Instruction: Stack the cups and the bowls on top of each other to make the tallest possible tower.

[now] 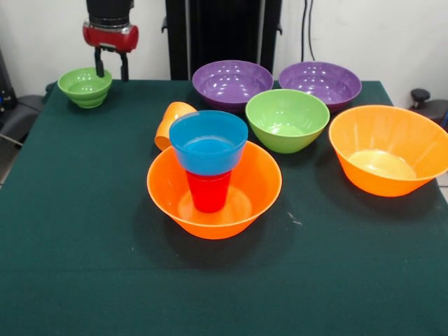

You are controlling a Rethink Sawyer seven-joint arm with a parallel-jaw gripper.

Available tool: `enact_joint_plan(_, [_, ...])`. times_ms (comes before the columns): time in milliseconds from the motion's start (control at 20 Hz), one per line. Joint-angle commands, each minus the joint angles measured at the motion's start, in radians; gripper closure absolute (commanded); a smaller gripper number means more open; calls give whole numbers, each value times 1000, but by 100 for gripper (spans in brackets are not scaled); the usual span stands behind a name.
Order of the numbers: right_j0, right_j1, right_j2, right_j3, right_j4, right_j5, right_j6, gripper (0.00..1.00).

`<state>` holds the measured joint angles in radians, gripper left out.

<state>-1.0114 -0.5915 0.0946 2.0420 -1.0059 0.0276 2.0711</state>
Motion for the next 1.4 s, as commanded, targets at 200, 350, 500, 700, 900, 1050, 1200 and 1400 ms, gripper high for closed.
enact_joint_plan(200, [-51, 33, 214, -101, -41, 109, -136, 0])
enact_joint_plan(350, [-81, 39, 254, -107, -35, 143, -168, 0])
enact_joint_plan(500, [-94, 46, 264, -113, -46, 148, -172, 0])
enact_joint_plan(700, [-99, 58, 273, -121, -55, 154, -167, 0])
enact_joint_plan(900, [-83, 64, 261, -124, -62, 145, -146, 0])
enact_joint_plan(1050, [-76, 64, 254, -125, -64, 143, -138, 0])
enact_joint_plan(1200, [-77, 62, 254, -125, -66, 146, -140, 0])
enact_joint_plan(1400, [-83, 51, 265, -120, -58, 161, -152, 0])
